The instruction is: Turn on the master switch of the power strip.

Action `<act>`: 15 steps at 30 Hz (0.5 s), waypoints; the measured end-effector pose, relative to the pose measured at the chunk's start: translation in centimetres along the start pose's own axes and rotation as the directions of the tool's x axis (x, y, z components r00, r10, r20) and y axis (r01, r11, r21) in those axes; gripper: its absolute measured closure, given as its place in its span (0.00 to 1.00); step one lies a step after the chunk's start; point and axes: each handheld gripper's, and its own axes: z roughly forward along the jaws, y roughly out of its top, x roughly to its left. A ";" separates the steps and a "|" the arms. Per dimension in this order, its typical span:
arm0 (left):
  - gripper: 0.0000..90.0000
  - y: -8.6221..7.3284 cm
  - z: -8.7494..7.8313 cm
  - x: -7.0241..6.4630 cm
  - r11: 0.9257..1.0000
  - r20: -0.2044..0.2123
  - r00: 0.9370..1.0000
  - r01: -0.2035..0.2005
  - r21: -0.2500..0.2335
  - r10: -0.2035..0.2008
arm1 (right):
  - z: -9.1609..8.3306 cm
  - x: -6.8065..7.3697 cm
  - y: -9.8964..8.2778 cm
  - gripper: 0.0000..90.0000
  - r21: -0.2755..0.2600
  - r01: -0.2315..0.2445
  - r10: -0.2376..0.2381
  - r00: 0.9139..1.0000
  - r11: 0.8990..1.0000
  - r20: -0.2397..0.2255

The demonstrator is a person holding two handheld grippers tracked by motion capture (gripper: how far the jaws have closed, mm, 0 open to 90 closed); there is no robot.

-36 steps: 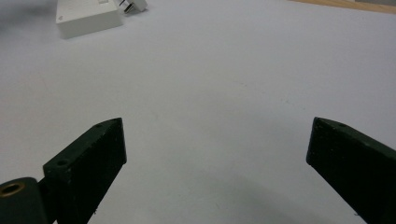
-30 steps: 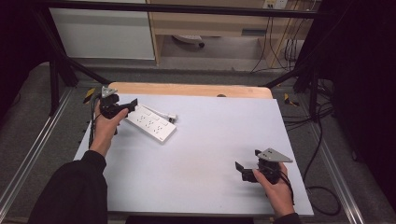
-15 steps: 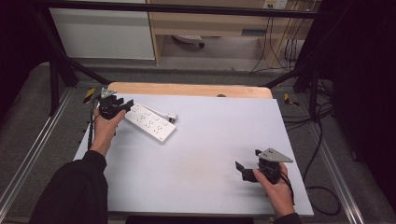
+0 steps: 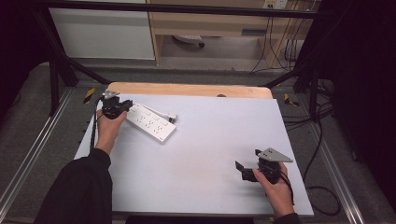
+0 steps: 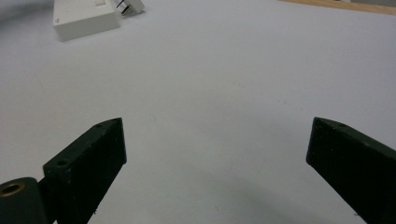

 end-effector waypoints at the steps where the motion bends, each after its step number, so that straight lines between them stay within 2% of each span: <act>1: 0.94 0.0 0.0 0.0 1.000 0.000 1.000 0.000 0.000 0.000 | 0.0 0.0 0.0 0.06 0.002 0.002 -0.002 1.000 1.000 -0.003; 4: 0.98 0.0 0.3 0.0 1.000 0.018 1.000 0.003 -0.004 -0.003 | 0.0 0.0 -0.1 0.06 0.006 0.006 -0.006 1.000 1.000 0.000; 6: 1.00 0.0 0.6 -0.1 1.000 0.023 1.000 -0.016 0.006 0.016 | -0.1 -0.1 -0.1 0.06 0.002 0.001 -0.001 1.000 1.000 0.001; 15: 1.00 0.0 1.6 -0.4 0.999 0.021 1.000 -0.015 0.035 0.015 | -0.1 -0.2 -0.1 0.05 0.004 -0.003 0.003 1.000 1.000 0.006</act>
